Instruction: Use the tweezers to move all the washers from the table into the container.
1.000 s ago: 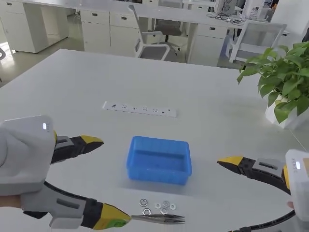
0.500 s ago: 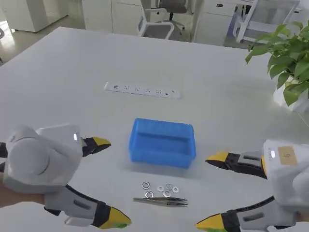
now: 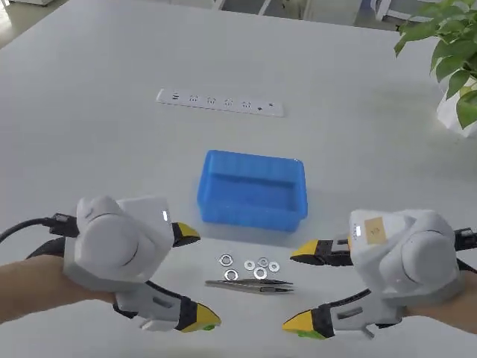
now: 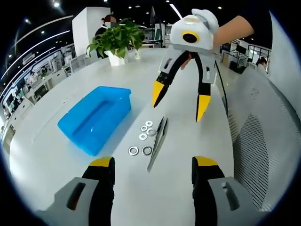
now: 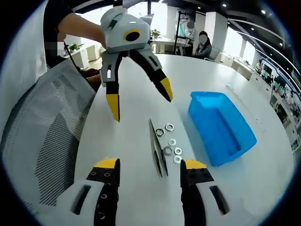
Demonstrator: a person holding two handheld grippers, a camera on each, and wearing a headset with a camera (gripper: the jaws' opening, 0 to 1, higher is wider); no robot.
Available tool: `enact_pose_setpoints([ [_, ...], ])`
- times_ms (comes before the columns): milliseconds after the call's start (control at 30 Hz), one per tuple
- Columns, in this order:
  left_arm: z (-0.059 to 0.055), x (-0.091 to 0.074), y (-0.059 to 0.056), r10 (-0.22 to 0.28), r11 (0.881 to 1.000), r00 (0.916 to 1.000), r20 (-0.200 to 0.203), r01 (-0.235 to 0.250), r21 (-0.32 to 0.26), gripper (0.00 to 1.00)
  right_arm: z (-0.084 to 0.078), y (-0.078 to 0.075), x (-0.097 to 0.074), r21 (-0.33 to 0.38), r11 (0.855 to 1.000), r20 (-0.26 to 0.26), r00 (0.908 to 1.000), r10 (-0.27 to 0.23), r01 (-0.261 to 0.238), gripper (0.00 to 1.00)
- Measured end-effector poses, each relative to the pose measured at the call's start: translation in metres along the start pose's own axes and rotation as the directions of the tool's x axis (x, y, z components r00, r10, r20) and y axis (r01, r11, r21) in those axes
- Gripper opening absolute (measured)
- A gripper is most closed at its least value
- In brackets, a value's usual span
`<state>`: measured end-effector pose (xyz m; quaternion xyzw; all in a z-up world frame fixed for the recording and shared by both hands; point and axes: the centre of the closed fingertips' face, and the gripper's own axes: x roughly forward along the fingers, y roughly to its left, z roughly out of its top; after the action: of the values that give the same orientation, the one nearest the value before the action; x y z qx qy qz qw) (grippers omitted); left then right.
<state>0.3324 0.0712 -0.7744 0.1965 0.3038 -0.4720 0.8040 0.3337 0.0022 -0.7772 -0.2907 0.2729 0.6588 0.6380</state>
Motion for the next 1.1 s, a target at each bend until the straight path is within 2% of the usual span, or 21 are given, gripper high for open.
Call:
enact_pose_setpoints([
  [100,-0.008,0.005,0.0,-0.018,1.0,0.9993,-0.033,0.018,0.002,0.67,-0.004,-0.002,0.008,-0.012,1.0,-0.024,0.9997,0.008,-0.008,0.46],
  [200,-0.012,0.009,-0.003,-0.038,0.999,0.9983,-0.044,0.038,-0.007,0.6,-0.005,-0.004,0.014,-0.021,1.0,-0.041,0.9991,0.01,-0.011,0.41],
  [333,-0.014,0.011,-0.004,-0.044,0.999,0.9975,-0.056,0.044,-0.002,0.56,-0.003,-0.006,0.018,-0.006,1.0,-0.037,0.9992,0.016,-0.016,0.35],
  [467,-0.015,0.015,0.002,-0.024,1.0,0.9979,-0.061,0.024,-0.009,0.37,-0.007,-0.006,0.023,0.003,1.0,-0.06,0.9979,0.025,-0.025,0.28],
  [567,-0.019,0.018,-0.001,-0.038,0.999,0.9945,-0.098,0.04,0.019,0.37,-0.01,-0.007,0.028,-0.01,1.0,-0.081,0.9965,0.02,-0.02,0.28],
  [733,-0.016,0.022,-0.003,-0.051,0.998,0.9927,-0.11,0.055,0.029,0.36,-0.009,-0.004,0.032,-0.005,1.0,-0.084,0.9961,0.024,-0.025,0.25],
  [767,-0.018,0.024,-0.004,-0.055,0.998,0.9905,-0.126,0.06,0.037,0.33,-0.011,-0.002,0.033,-0.018,1.0,-0.098,0.9949,0.021,-0.022,0.24],
  [800,-0.016,0.026,-0.006,-0.067,0.996,0.9913,-0.114,0.073,0.045,0.31,-0.01,-0.001,0.033,-0.039,0.999,-0.099,0.9948,0.022,-0.026,0.23],
  [933,-0.016,0.027,-0.005,-0.059,0.997,0.9902,-0.127,0.064,0.033,0.28,-0.01,-0.002,0.033,-0.062,0.998,-0.108,0.9939,0.023,-0.03,0.22],
  [1033,-0.015,0.028,-0.005,-0.059,0.997,0.9889,-0.136,0.065,0.04,0.23,-0.01,-0.002,0.034,-0.066,0.997,-0.114,0.9931,0.026,-0.033,0.2],
  [1100,-0.016,0.028,-0.007,-0.057,0.995,0.986,-0.156,0.069,0.07,0.17,-0.01,-0.003,0.034,-0.058,0.998,-0.122,0.9924,0.017,-0.024,0.17],
])
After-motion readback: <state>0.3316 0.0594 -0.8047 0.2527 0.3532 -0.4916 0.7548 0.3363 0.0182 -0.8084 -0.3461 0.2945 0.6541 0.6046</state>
